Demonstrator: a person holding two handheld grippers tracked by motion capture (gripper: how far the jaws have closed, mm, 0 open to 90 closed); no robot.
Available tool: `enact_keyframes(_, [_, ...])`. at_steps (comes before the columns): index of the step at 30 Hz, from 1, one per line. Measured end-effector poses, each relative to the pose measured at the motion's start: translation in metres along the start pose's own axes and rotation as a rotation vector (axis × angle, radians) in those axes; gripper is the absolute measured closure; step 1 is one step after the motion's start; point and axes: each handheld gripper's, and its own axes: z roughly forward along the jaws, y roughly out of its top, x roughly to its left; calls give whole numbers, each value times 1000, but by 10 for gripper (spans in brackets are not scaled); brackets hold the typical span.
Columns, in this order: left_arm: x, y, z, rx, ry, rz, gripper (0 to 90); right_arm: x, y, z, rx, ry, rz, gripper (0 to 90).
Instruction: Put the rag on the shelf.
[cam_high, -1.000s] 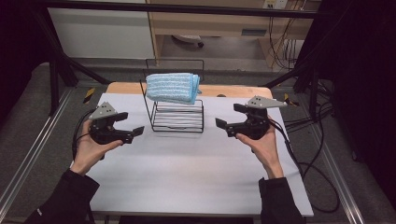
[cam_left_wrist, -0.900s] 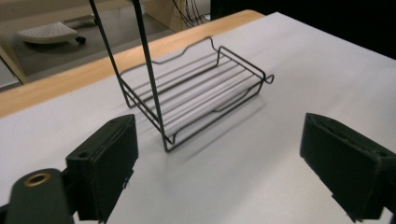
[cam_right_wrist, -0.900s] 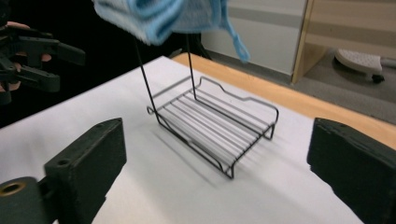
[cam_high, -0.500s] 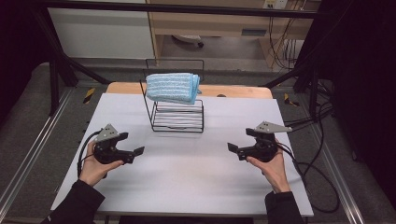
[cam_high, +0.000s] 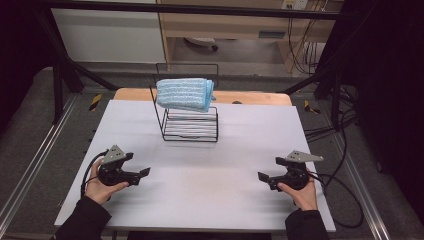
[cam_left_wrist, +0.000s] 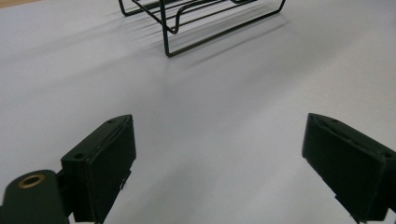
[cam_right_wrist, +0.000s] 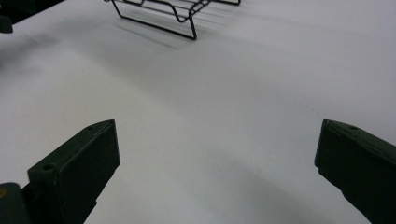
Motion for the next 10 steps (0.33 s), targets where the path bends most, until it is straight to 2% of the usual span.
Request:
enact_keyframes(3, [1,-5,1,7,-6,0,100,-3,-8,-1,19,-15,2,7])
enact_keyframes(4, [1,-6,1,11,-8,3,100,-3,-10,-1,25,-17,17,7])
enact_keyframes(10, [-1,-9,0,9,-10,4,99,-3,-11,-1,28,-18,12,7])
